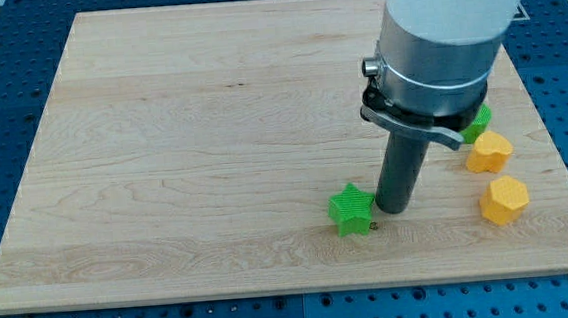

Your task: Push the yellow hexagon closer to the yellow heart

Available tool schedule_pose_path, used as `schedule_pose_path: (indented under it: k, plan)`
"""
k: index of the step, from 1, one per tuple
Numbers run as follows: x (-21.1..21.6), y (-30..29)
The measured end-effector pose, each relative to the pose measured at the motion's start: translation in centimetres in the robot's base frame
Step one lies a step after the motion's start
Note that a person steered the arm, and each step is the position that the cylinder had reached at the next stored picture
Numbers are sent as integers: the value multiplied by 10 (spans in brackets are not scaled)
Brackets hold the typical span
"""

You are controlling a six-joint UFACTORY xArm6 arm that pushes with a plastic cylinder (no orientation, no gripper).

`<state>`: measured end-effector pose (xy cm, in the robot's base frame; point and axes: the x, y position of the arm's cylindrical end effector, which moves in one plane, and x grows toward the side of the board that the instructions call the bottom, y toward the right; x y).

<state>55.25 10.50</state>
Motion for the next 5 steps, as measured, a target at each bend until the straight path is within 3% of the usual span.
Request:
schedule_pose_path:
  k: [3,5]
  plan:
    - [56,72]
    - [57,80]
